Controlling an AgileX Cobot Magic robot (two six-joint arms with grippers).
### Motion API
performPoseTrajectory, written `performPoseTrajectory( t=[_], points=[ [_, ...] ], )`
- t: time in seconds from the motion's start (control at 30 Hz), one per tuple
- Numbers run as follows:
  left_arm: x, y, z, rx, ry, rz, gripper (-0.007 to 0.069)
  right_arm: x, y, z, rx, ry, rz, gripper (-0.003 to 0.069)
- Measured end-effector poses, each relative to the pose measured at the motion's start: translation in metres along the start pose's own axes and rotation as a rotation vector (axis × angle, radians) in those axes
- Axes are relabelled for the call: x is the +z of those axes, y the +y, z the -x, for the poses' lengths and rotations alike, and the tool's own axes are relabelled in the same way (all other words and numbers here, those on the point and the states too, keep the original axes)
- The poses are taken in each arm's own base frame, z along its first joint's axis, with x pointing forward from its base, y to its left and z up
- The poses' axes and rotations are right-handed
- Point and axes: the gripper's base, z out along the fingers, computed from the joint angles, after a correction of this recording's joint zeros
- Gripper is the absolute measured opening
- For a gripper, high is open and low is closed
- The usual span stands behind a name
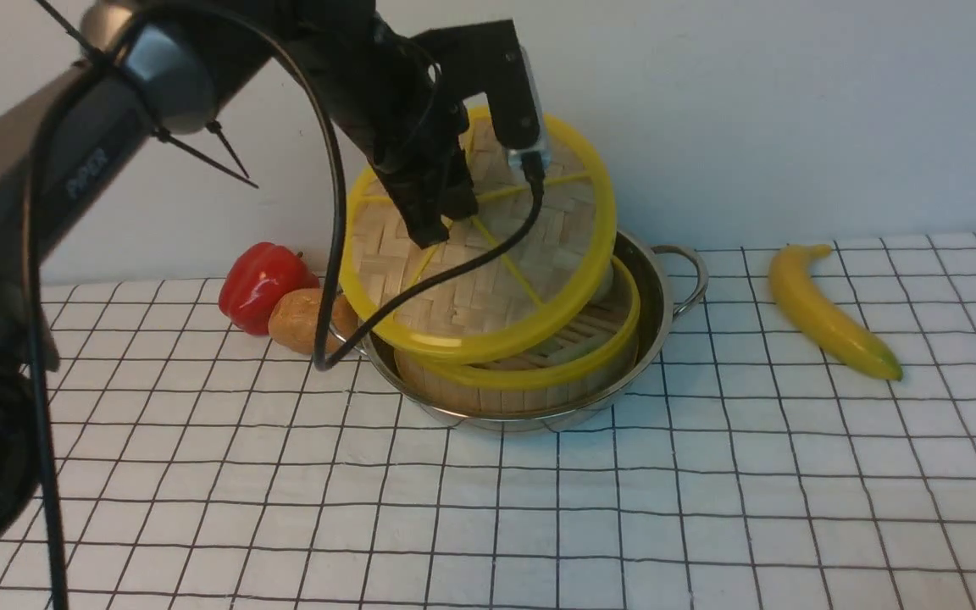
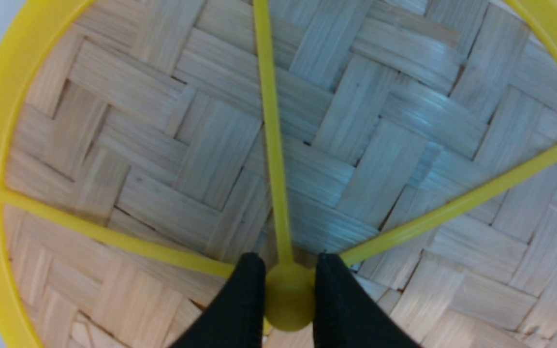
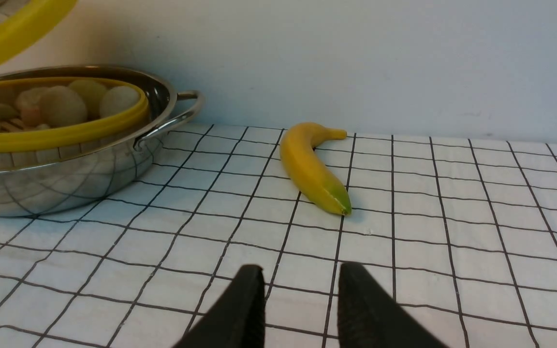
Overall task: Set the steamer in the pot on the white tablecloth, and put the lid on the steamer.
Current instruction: 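Place the yellow bamboo steamer lid onto the steamer in the pot with the left gripper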
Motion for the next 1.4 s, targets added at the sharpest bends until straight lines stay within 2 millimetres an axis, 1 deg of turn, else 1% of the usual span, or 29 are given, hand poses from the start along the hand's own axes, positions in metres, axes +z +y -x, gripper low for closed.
performPoseTrajectory(
  t=[0.1, 0.23, 0.4, 0.6, 0.77, 1.07, 1.4],
  points=[
    [0.016, 0.001, 0.000, 0.034, -0.014, -0.005, 0.0117, 0.000, 0.000, 0.000, 0.000, 0.000, 0.000, 0.0240],
    [0.024, 0.004, 0.001, 0.058, -0.042, 0.018, 0.0117, 0.000, 0.000, 0.000, 0.000, 0.000, 0.000, 0.0240],
    [0.028, 0.003, 0.001, 0.068, -0.041, 0.005, 0.0117, 0.000, 0.000, 0.000, 0.000, 0.000, 0.000, 0.0240],
    [0.030, 0.004, 0.001, 0.067, -0.041, 0.003, 0.0117, 0.000, 0.000, 0.000, 0.000, 0.000, 0.000, 0.0240],
    [0.024, 0.006, 0.003, 0.068, -0.046, 0.009, 0.0117, 0.000, 0.000, 0.000, 0.000, 0.000, 0.000, 0.0240],
    [0.023, 0.000, 0.003, 0.060, -0.035, -0.068, 0.0117, 0.000, 0.000, 0.000, 0.000, 0.000, 0.000, 0.0240],
    [0.024, 0.001, 0.003, 0.072, -0.045, -0.062, 0.0117, 0.000, 0.000, 0.000, 0.000, 0.000, 0.000, 0.0240]
  ],
)
